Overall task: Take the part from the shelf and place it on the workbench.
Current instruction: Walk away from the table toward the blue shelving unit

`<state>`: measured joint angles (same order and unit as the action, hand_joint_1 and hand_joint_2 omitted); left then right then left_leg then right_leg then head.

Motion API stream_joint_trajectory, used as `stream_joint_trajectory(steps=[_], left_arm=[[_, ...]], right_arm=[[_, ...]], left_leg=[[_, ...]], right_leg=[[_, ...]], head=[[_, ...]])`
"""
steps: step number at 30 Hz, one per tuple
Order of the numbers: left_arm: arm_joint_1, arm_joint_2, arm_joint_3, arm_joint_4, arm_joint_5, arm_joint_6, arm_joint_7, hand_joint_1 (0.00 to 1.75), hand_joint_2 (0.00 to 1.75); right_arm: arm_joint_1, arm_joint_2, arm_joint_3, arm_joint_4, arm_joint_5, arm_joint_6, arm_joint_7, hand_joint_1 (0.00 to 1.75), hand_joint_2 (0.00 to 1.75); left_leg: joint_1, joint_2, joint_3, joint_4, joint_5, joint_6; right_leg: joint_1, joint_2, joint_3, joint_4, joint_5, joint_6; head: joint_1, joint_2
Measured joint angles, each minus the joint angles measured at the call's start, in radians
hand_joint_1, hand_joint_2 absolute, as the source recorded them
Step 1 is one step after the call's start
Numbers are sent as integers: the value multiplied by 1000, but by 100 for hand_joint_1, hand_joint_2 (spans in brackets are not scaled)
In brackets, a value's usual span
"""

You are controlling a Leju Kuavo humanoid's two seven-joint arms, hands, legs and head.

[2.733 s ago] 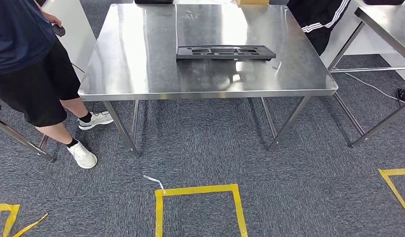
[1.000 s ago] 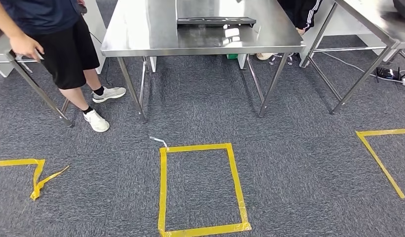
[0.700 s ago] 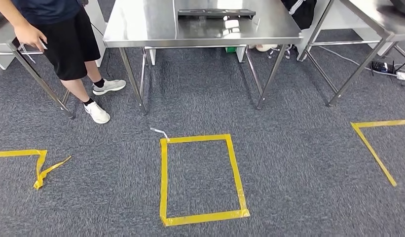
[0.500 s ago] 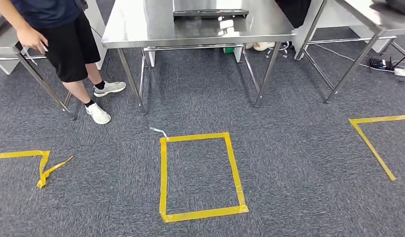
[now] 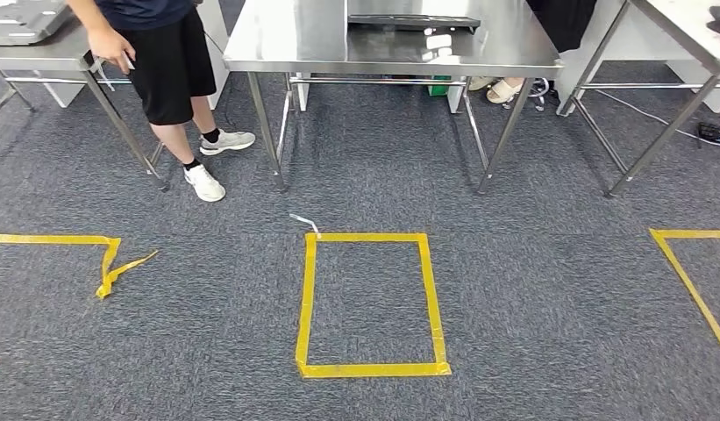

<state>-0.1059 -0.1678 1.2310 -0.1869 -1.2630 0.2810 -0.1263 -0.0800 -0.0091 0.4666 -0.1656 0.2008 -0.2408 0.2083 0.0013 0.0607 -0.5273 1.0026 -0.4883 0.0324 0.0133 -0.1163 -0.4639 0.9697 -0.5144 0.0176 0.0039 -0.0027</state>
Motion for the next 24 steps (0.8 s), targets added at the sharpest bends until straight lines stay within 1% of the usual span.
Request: stream_joint_trajectory(steps=[1,2,3,4,5,6,7,8,9,10,11,12,13,14,15,16,17,18,19,20,21,22,23,24], left_arm=[[0,0,0,0,0,0,0,0,0],[0,-1,0,0,0,0,1,0,0],[-1,-1,0,0,0,0,1,0,0],[-1,-2,0,0,0,0,2,0,0],[-2,-2,0,0,2,0,4,0,0],[-2,-3,0,0,3,0,5,0,0],[-1,-4,0,0,5,1,7,0,0],[1,-4,0,0,7,1,8,0,0],[2,-4,0,0,7,1,8,0,0],[2,-4,0,0,7,1,9,0,0],[2,-4,0,0,7,1,9,0,0],[1,-4,0,0,7,2,9,0,0],[1,-4,0,0,8,2,9,0,0],[1,-5,0,0,8,3,9,0,0],[2,-5,0,0,8,5,9,0,0],[4,-5,0,0,9,6,9,0,0],[5,-5,0,0,9,7,9,0,0],[5,-5,0,0,9,8,9,0,0],[4,-4,0,0,9,9,9,0,0],[3,-4,0,0,9,9,8,0,0],[3,-4,0,0,9,8,8,0,0],[3,-4,0,0,9,8,8,0,0],[5,-4,0,0,9,8,8,0,0],[6,-4,0,0,9,8,8,0,0]], right_arm=[[-1,0,0,0,0,0,0,0,175],[-1,0,0,0,0,0,0,0,175],[0,-1,1,0,1,0,0,0,175],[0,-1,1,0,1,1,0,0,175],[1,-1,1,0,2,2,0,0,175],[2,-1,2,0,4,4,0,0,175],[3,-1,3,0,5,5,0,0,175],[4,-2,3,0,6,6,0,0,175],[4,-2,4,0,7,6,0,0,175],[4,-2,4,0,8,6,0,0,175],[3,-3,4,0,9,7,0,0,175],[2,-2,4,0,9,7,0,0,175],[1,-2,5,0,10,7,0,0,175],[0,-2,5,0,11,8,1,0,175],[-1,-1,5,0,12,8,1,0,175],[-2,-1,6,0,12,8,1,0,175],[-3,0,6,0,13,8,1,0,175],[-4,0,6,0,12,8,1,0,175],[-3,1,6,0,12,7,1,0,175],[-1,1,6,0,10,7,1,0,175],[2,1,6,0,9,6,1,0,175],[5,1,6,0,8,6,1,0,175],[6,1,6,1,7,6,1,0,175],[6,2,6,1,6,6,1,0,175]], left_leg=[[2,-11,-3,-6,3,7],[4,-21,-6,-9,9,14],[7,-31,-9,-12,15,21],[7,-42,-14,-12,20,25],[7,-54,-20,-12,25,27],[6,-68,-26,-11,28,27],[6,-81,-30,-11,32,26],[7,-94,-32,-11,35,24],[7,-107,-33,-10,37,21],[8,-119,-33,-10,39,18],[7,-131,-34,-10,42,13],[5,-141,-36,-9,45,8],[4,-149,-40,-9,48,2],[3,-156,-43,-9,52,-5],[4,-164,-48,-10,55,-11],[5,-159,-53,-6,55,-16],[5,-144,-63,8,44,-20],[6,-123,-79,38,23,-23],[7,-97,-105,95,-12,-24],[7,-80,-136,163,-50,-27],[9,-73,-166,232,-81,-30],[10,-69,-187,285,-100,-33],[11,-65,-186,295,-98,-34],[12,-60,-167,268,-81,-35]], right_leg=[[-1,11,-3,6,-4,6],[-2,32,-13,25,-16,10],[-4,60,-33,63,-37,11],[-9,89,-62,123,-66,10],[-11,103,-95,193,-95,8],[-14,109,-124,256,-117,8],[-16,111,-142,292,-124,13],[-19,112,-140,285,-114,21],[-22,115,-119,239,-88,32],[-27,127,-83,161,-54,42],[-28,145,-50,88,-26,48],[-28,160,-27,35,-7,47],[-27,170,-17,6,1,42],[-23,169,-18,4,1,34],[-22,160,-19,4,5,26],[-25,150,-19,4,9,18],[-28,141,-20,3,13,9],[-31,130,-20,1,17,-1],[-32,118,-24,0,20,-8],[-29,106,-27,0,21,-12],[-27,92,-32,1,21,-14],[-25,78,-36,1,21,-15],[-24,65,-39,2,21,-14],[-24,52,-41,3,21,-14]], head=[[0,0],[2,0],[3,0],[6,0],[7,0],[7,0],[8,0],[8,0],[8,0],[8,0],[8,0],[8,0],[7,0],[7,0],[6,0],[6,0],[5,0],[3,0],[2,0],[0,0],[-1,0],[0,0],[-1,0],[-1,0]])
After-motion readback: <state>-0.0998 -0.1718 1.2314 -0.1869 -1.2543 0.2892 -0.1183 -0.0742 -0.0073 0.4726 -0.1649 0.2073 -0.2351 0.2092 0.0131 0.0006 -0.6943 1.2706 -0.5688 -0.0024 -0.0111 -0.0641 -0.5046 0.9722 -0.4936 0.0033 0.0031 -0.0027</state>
